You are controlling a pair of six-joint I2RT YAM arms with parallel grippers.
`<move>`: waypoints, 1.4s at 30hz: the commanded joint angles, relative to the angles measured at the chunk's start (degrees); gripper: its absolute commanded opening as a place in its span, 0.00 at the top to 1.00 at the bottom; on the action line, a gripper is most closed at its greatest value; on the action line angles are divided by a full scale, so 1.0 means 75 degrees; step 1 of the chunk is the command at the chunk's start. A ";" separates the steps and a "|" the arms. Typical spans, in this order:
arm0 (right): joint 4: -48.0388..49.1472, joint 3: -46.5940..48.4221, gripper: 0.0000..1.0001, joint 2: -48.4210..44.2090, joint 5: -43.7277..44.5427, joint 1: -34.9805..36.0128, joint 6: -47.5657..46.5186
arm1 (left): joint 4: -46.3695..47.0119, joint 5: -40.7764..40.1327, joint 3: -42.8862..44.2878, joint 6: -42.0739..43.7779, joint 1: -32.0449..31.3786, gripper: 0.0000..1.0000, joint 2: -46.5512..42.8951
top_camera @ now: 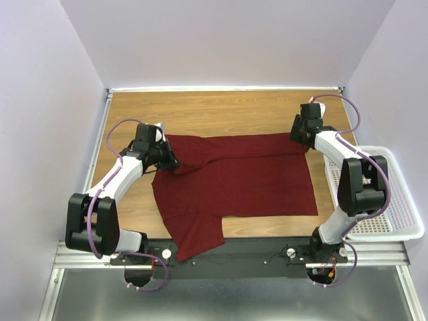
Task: Fold and stack the t-shirts
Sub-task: Fold the tshirt
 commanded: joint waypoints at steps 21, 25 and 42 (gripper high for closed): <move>0.0852 0.0059 0.38 0.0333 -0.2395 0.2255 -0.1090 | 0.0452 0.0127 -0.0195 -0.0501 -0.0198 1.00 -0.0532; 0.0911 0.0141 0.38 0.0591 -0.2488 0.2326 -0.0926 | 0.0289 0.0116 -0.0242 -0.0630 -0.0233 1.00 -0.0789; 0.1004 -0.0070 0.38 0.0580 -0.2418 0.2326 -0.0961 | -0.0263 -0.0142 -0.0511 -0.0736 -0.0292 1.00 -0.1669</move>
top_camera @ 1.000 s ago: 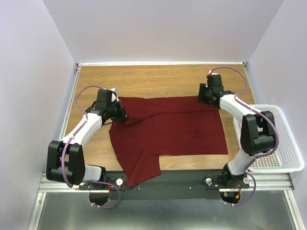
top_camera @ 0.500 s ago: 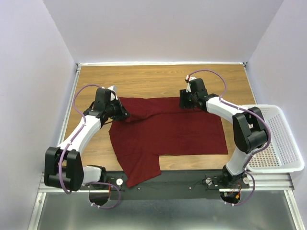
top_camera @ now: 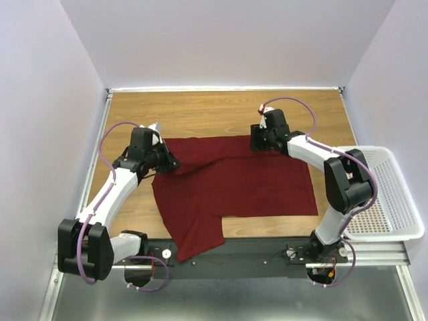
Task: Fold and stack the t-shirts
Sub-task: Fold the tshirt
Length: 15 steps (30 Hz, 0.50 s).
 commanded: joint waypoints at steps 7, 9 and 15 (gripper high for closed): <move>0.0180 -0.0117 0.38 0.0111 -0.0198 0.0021 0.0021 | 0.0087 -0.0336 -0.0186 0.0055 -0.0053 1.00 0.0020; 0.0180 -0.0140 0.39 0.0099 -0.0186 0.0032 -0.0025 | 0.0146 -0.0394 -0.0034 0.0136 -0.0053 1.00 0.0253; 0.0168 -0.0047 0.39 0.0111 -0.0386 0.0277 -0.0282 | 0.0521 -0.0675 0.0938 0.0628 -0.0053 1.00 0.1448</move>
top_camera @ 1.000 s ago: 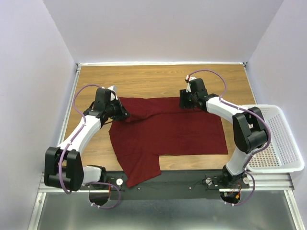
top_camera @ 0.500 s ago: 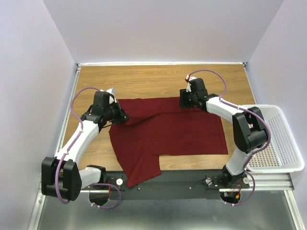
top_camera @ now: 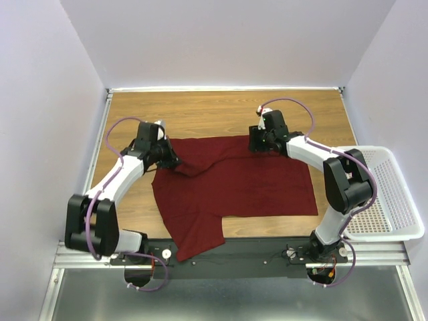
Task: Fold and stack the t-shirts
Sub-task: Fold the tshirt
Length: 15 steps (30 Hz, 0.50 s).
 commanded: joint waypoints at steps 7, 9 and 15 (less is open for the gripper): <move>0.0168 0.0500 0.42 0.0216 -0.0450 0.0913 -0.0599 | 0.0604 -0.0663 0.2431 0.0911 0.0096 1.00 0.2266; 0.0168 0.0606 0.43 0.0263 -0.0533 0.1205 -0.0658 | 0.0581 -0.0780 0.2843 0.0958 0.0120 1.00 0.2643; 0.0425 0.0946 0.45 0.0521 -0.0545 0.2096 -0.1033 | 0.0498 -0.0933 0.4180 0.1122 0.0225 1.00 0.4084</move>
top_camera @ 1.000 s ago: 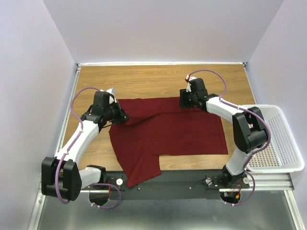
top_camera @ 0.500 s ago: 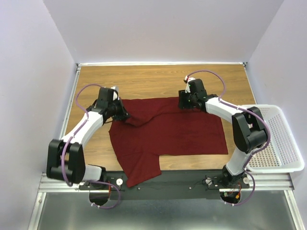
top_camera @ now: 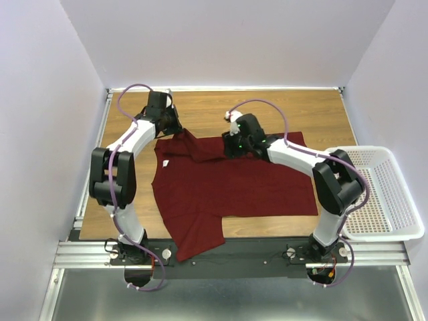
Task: Fold and stack the t-shirts
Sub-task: Fold the tshirt
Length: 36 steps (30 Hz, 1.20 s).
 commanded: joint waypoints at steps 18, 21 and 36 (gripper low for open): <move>0.0679 0.2340 0.52 0.2558 -0.0049 0.1629 -0.1040 | 0.0088 -0.0113 0.1279 0.0406 0.0147 1.00 0.1819; 0.0667 0.2516 0.55 0.2792 0.0103 0.1629 -0.1063 | 0.0135 -0.0031 0.1209 0.0395 0.0147 1.00 0.1784; 0.0655 0.2634 0.70 0.3403 0.0127 0.1640 -0.0958 | 0.0182 0.0028 0.1080 0.0383 0.0147 1.00 0.1702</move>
